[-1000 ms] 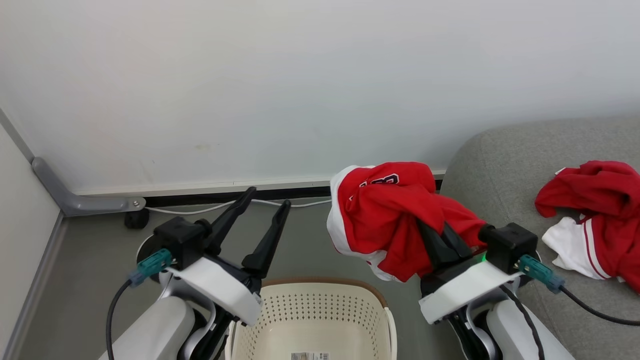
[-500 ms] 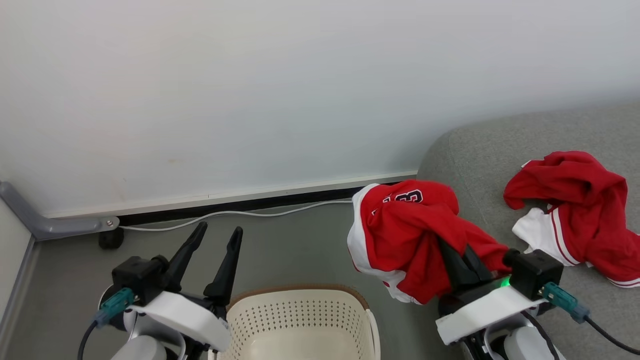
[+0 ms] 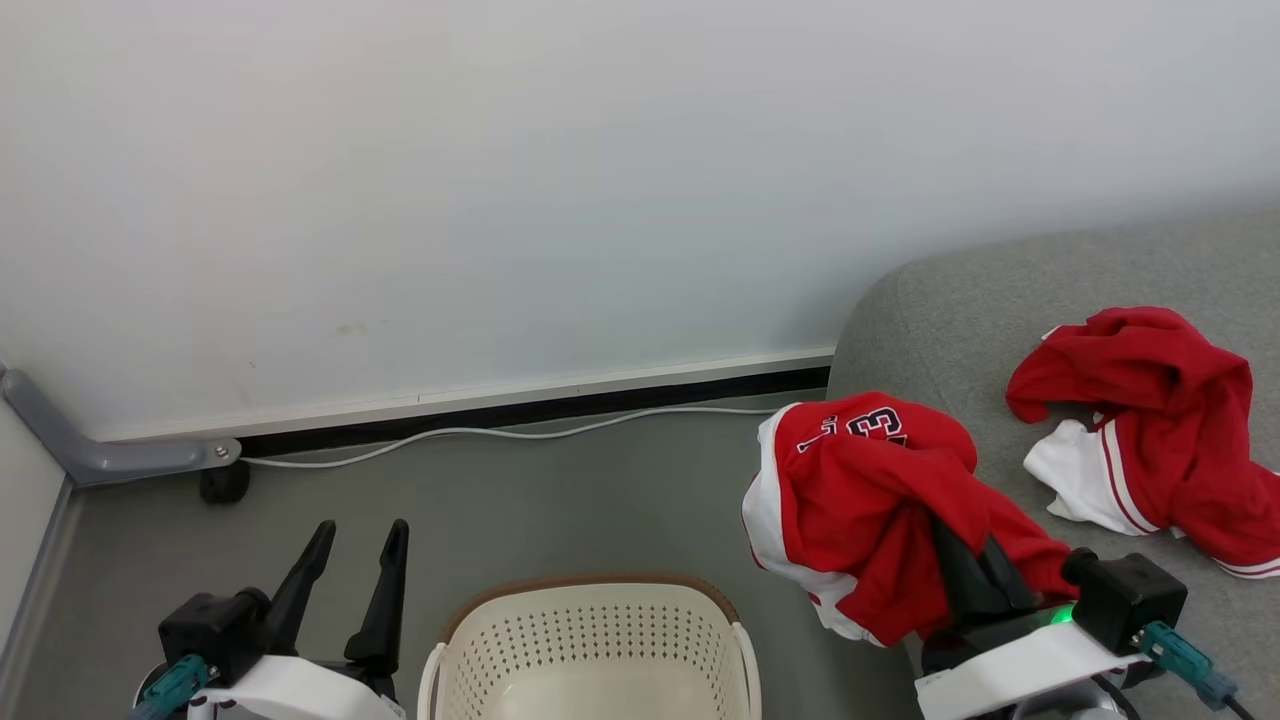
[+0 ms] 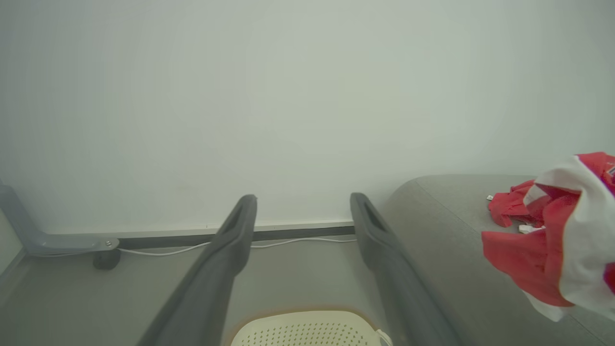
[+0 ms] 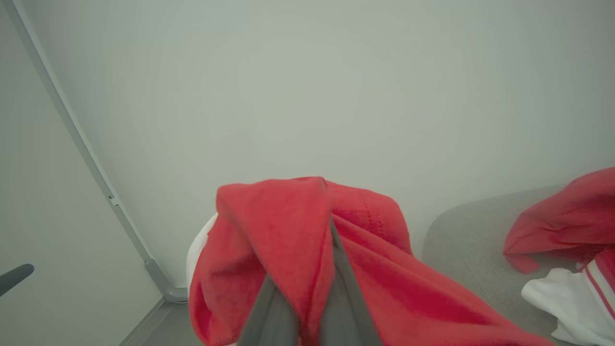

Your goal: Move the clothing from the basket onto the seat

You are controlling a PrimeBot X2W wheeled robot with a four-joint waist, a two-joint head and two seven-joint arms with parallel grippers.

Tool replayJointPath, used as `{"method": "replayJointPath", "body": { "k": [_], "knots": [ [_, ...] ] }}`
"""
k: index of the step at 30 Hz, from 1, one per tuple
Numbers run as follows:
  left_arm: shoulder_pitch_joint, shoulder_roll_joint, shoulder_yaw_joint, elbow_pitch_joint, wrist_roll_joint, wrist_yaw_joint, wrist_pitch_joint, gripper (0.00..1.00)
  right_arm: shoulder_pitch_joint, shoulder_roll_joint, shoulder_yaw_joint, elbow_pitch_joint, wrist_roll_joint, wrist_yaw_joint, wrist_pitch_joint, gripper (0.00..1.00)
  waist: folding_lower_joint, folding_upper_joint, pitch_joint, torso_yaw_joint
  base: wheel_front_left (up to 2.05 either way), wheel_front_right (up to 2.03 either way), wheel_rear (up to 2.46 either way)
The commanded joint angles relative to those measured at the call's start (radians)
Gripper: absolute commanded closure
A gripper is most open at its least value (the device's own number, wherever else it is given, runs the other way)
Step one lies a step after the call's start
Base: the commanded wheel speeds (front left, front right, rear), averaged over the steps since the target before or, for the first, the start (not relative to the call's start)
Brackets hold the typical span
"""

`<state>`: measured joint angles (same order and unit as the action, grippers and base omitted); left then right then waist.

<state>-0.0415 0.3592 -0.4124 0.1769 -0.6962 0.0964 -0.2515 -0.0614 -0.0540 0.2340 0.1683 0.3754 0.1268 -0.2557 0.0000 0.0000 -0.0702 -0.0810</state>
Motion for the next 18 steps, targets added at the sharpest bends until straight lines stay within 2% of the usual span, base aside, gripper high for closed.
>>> {"method": "replayJointPath", "body": {
  "k": [1, 8, 18],
  "knots": [
    [-0.033, 0.016, 0.045, -0.026, 0.012, -0.011, -0.010, 0.00, -0.022, 0.004, 0.016, -0.036, -0.006, 0.004, -0.006, 1.00, 0.0000, 0.0000, 0.001, -0.001, 0.00, 0.00, 0.00],
    [-0.037, -0.016, 0.037, -0.022, 0.043, -0.038, -0.010, 0.00, -0.034, 0.004, -0.004, -0.038, -0.022, 0.004, -0.006, 1.00, 0.0000, 0.0000, 0.010, -0.040, 0.00, 0.00, 0.00],
    [-0.079, -0.064, -0.032, 0.017, 0.076, -0.083, -0.010, 0.00, -0.081, 0.004, -0.049, -0.045, -0.039, 0.004, -0.006, 1.00, 0.0000, 0.0000, 0.045, -0.193, 0.00, 0.00, 0.00]
  ]
}}
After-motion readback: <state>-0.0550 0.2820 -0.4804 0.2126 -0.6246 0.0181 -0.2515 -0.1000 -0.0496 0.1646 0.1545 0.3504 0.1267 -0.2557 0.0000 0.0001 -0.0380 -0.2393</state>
